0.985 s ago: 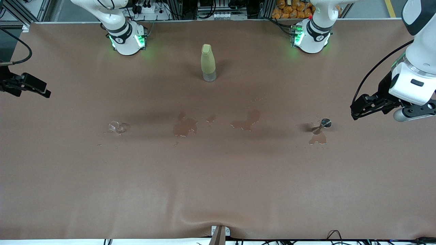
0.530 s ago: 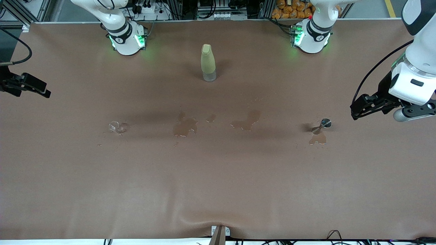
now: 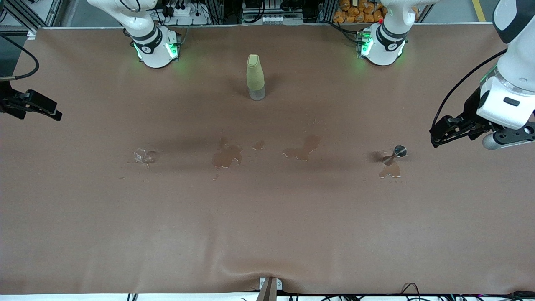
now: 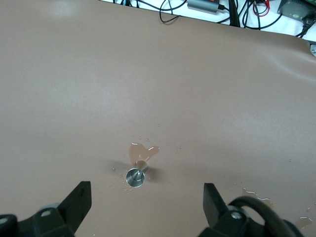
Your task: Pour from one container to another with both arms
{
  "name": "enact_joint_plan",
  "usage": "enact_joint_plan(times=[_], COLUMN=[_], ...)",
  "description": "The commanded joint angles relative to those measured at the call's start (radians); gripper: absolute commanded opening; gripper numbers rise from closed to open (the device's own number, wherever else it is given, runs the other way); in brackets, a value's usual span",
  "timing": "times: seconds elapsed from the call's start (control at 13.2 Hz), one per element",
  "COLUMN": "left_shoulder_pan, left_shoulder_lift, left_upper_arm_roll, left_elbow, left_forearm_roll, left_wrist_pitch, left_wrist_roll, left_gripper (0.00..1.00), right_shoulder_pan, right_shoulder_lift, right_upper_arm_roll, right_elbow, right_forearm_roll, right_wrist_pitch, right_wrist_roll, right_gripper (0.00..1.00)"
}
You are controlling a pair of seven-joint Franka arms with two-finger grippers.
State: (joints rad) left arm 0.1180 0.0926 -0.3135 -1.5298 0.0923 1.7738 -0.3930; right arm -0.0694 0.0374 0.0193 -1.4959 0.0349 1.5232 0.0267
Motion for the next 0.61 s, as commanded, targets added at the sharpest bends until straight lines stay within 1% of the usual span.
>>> enact_joint_plan(times=[0.0, 0.53], left_shoulder_pan=[0.0, 0.002], left_shoulder_lift=[-0.014, -0.011], left_upper_arm_roll=[-0.004, -0.003], left_elbow=[-0.007, -0.004], left_forearm_roll=[0.023, 0.023], left_wrist_pitch=[-0.01, -0.008], left_wrist_roll=[-0.021, -0.011], left_gripper=[1.0, 1.0], right_shoulder_pan=[-0.015, -0.013], right_shoulder_lift=[0.01, 0.01], right_upper_arm_roll=[0.01, 0.01], right_elbow=[0.025, 0.025], right_forearm_roll=[0.011, 0.011], right_wrist_pitch=[-0.006, -0.006], right_wrist_roll=[-0.001, -0.001], right_gripper=[1.0, 1.0])
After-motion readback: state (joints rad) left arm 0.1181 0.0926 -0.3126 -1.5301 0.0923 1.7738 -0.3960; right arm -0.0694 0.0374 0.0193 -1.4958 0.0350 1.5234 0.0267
